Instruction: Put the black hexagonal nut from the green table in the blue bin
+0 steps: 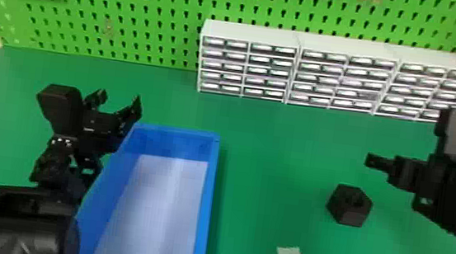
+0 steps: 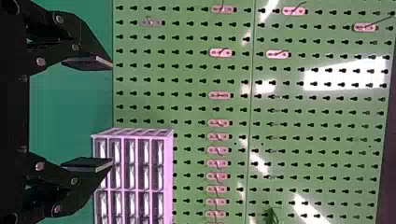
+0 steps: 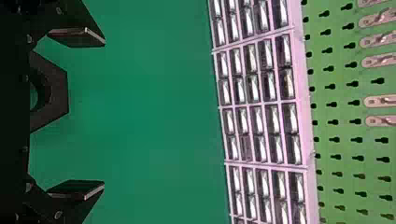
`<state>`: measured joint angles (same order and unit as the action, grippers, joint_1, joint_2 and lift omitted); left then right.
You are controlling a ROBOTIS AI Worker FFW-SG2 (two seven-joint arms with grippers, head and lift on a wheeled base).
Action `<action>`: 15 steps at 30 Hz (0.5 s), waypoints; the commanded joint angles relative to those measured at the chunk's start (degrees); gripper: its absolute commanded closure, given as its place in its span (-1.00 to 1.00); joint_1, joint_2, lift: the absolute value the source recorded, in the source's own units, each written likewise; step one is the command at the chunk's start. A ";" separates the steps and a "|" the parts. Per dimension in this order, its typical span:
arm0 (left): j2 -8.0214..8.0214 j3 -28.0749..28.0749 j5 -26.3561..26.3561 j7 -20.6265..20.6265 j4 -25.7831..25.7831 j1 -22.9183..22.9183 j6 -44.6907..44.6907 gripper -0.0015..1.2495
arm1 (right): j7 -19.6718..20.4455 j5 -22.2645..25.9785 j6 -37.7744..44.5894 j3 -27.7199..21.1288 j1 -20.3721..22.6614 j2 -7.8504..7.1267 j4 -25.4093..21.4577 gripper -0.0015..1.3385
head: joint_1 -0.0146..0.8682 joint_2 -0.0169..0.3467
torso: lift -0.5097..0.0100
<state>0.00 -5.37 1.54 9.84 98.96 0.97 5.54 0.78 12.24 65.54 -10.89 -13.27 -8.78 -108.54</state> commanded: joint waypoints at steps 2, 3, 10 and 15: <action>0.15 0.01 -0.05 0.00 0.00 0.00 0.00 -0.18 | 0.01 0.06 4.15 0.08 -2.02 -0.28 0.79 -0.68 | 0.59 -0.63 | 0.59; 0.15 0.01 -0.05 0.00 0.00 0.00 0.00 -0.18 | 0.01 0.15 4.59 0.08 -2.29 -0.36 0.96 -0.68 | 0.59 -0.63 | 0.59; 0.15 0.01 -0.14 0.00 0.00 0.00 0.00 -0.18 | 0.01 1.12 9.69 0.08 -5.19 -0.28 3.78 -0.68 | 0.59 -0.63 | 0.59; 0.15 0.01 -0.14 0.00 0.00 0.00 0.00 -0.18 | 0.01 2.17 9.95 0.87 -6.77 -0.36 6.24 -0.67 | 0.59 -0.63 | 0.59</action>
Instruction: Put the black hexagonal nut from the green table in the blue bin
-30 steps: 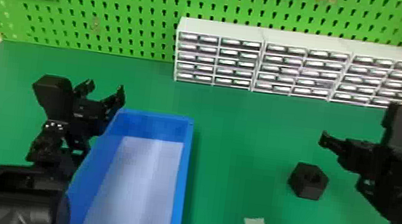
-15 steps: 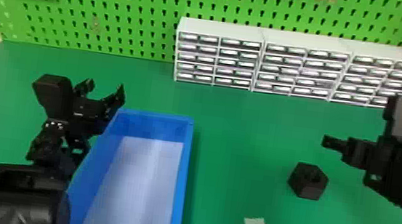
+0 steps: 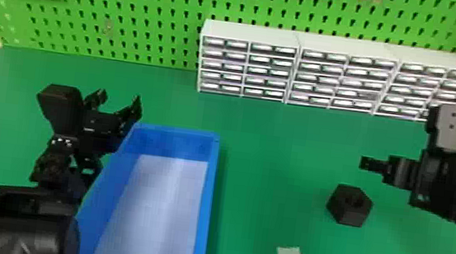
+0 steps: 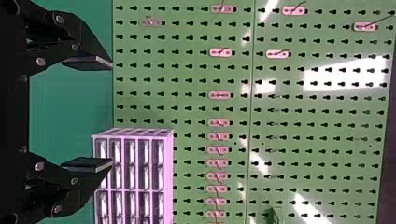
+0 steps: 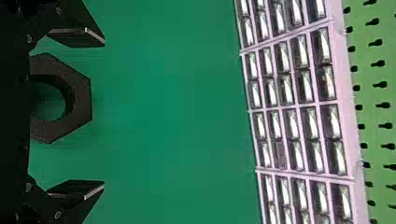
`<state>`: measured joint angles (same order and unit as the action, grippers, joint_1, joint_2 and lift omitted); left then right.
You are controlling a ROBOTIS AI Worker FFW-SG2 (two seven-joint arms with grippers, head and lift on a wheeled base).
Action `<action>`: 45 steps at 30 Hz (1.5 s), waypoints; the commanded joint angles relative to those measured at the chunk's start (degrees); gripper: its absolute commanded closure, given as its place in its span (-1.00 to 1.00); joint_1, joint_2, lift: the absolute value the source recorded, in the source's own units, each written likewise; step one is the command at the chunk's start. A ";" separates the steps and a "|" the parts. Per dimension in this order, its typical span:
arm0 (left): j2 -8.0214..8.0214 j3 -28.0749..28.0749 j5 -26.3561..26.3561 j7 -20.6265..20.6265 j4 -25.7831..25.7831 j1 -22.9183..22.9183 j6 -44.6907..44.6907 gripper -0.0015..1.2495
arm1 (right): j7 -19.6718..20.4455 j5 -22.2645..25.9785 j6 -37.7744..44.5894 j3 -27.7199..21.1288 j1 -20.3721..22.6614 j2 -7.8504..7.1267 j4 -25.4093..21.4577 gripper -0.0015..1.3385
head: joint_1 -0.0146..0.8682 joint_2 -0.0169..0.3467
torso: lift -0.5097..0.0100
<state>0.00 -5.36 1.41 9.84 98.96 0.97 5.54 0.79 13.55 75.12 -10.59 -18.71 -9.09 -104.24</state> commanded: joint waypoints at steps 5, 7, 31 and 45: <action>0.15 -0.09 0.00 -0.09 0.00 0.09 0.00 -0.18 | 0.00 3.50 1.35 1.80 -3.00 -0.57 5.10 -0.67 | 0.59 -0.63 | 0.59; 0.15 0.00 0.00 -0.09 0.00 0.00 0.00 -0.18 | 0.00 5.17 1.70 2.77 -3.79 -1.28 6.77 -0.67 | 0.59 -0.63 | 0.59; 0.15 0.17 0.00 -0.35 0.00 0.17 0.00 -0.18 | -0.09 4.91 7.94 8.83 -9.77 -1.45 16.35 -0.68 | 0.59 -0.63 | 0.59; 0.15 0.17 0.09 -0.35 0.00 0.26 0.00 -0.18 | -0.09 7.11 4.60 11.47 -9.86 -2.42 20.83 -0.68 | 0.59 -0.63 | 0.59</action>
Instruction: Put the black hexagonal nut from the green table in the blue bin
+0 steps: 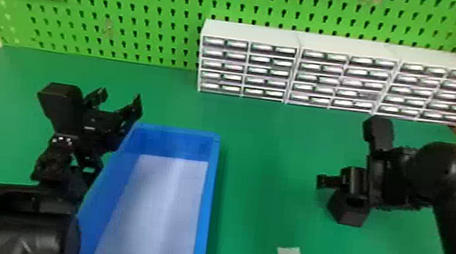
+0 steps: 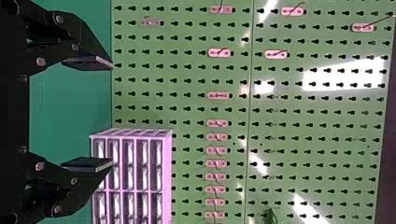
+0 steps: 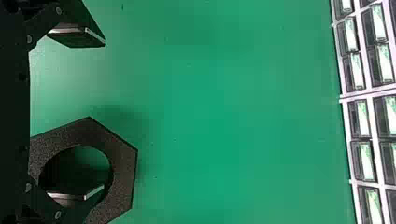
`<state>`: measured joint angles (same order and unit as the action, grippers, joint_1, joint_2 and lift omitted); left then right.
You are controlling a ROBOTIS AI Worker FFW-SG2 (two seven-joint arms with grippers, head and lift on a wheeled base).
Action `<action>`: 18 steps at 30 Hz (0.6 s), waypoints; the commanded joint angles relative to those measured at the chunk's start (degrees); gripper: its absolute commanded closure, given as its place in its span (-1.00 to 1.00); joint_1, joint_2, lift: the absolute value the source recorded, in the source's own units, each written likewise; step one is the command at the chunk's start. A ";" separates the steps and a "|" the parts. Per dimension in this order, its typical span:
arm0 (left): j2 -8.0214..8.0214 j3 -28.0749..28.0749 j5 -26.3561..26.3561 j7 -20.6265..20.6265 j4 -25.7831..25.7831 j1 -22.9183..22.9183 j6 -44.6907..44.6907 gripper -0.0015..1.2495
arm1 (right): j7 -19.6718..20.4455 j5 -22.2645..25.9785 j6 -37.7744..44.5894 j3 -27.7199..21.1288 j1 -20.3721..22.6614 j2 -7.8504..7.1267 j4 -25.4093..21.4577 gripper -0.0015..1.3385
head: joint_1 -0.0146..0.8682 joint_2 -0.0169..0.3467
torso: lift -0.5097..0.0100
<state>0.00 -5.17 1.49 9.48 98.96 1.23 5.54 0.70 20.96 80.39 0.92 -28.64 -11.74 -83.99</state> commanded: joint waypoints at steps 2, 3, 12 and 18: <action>0.15 0.07 0.00 -0.08 0.00 0.00 0.00 -0.18 | 0.00 -0.74 -0.85 -0.04 0.08 0.32 0.93 -0.68 | 0.59 -0.63 | 0.59; 0.15 0.07 0.00 -0.08 0.00 0.00 0.00 -0.18 | 0.00 -0.83 -0.94 -0.04 0.08 0.32 1.20 -0.68 | 0.59 -0.63 | 0.59; 0.15 0.07 0.09 -0.08 0.00 0.08 0.00 -0.18 | 0.00 -0.92 -2.08 0.31 0.08 0.14 2.96 -0.68 | 0.59 -0.63 | 0.59; 0.15 0.07 0.09 -0.17 -0.09 0.08 0.00 -0.18 | 0.00 -0.92 -3.14 0.49 0.17 0.14 4.36 -0.68 | 0.59 -0.63 | 0.59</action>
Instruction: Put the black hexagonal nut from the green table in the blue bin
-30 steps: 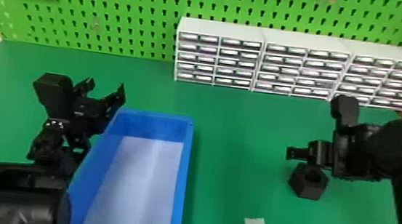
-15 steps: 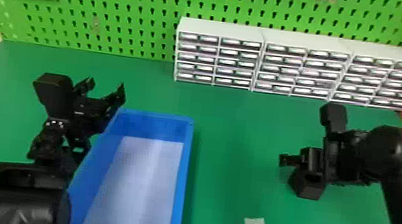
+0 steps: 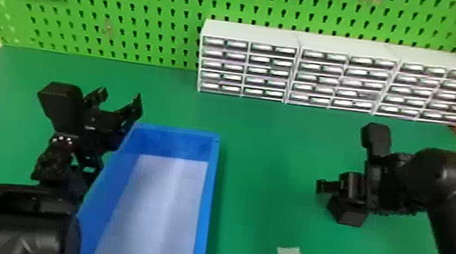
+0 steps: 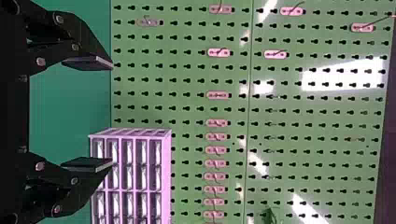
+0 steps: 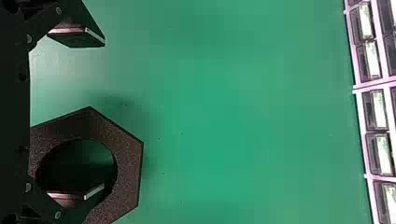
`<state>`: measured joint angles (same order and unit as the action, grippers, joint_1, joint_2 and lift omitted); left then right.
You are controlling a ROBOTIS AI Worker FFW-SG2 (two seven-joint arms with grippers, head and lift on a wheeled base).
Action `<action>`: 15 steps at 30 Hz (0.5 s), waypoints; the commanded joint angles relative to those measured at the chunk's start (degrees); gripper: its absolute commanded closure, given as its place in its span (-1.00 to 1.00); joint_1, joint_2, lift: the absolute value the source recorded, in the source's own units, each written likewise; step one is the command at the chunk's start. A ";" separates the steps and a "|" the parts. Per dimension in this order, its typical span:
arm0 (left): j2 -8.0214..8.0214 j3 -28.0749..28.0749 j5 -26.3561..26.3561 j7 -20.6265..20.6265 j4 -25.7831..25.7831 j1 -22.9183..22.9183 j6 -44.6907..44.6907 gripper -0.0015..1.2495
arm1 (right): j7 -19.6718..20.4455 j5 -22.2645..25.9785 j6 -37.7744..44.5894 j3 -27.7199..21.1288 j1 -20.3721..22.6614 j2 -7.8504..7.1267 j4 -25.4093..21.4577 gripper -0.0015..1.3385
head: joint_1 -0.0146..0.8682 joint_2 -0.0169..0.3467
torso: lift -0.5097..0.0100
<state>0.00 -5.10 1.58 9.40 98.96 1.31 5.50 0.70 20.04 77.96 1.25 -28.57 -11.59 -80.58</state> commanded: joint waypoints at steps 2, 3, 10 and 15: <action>0.15 0.00 0.00 -0.08 0.00 0.00 0.04 -0.18 | 0.00 0.00 -0.97 0.16 0.18 -0.10 1.21 -0.68 | 0.59 -0.63 | 0.59; 0.15 0.00 0.00 0.00 0.00 0.00 0.04 -0.18 | 0.00 0.00 -1.15 0.16 0.27 -0.10 1.39 -0.68 | 0.59 -0.63 | 0.59; 0.15 -0.09 0.00 -0.08 0.00 0.00 -0.05 -0.18 | 0.00 0.09 -1.41 0.24 0.45 -0.19 2.09 -0.64 | 0.59 -0.63 | 0.59; 0.15 -0.18 0.00 -0.17 0.00 0.00 -0.05 -0.18 | 0.00 0.26 -1.85 0.16 0.71 -0.27 2.27 -0.10 | 0.59 -0.63 | 0.59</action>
<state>0.00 -5.18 1.58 9.30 98.94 1.32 5.46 0.70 20.14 76.30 1.62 -28.07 -11.83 -78.50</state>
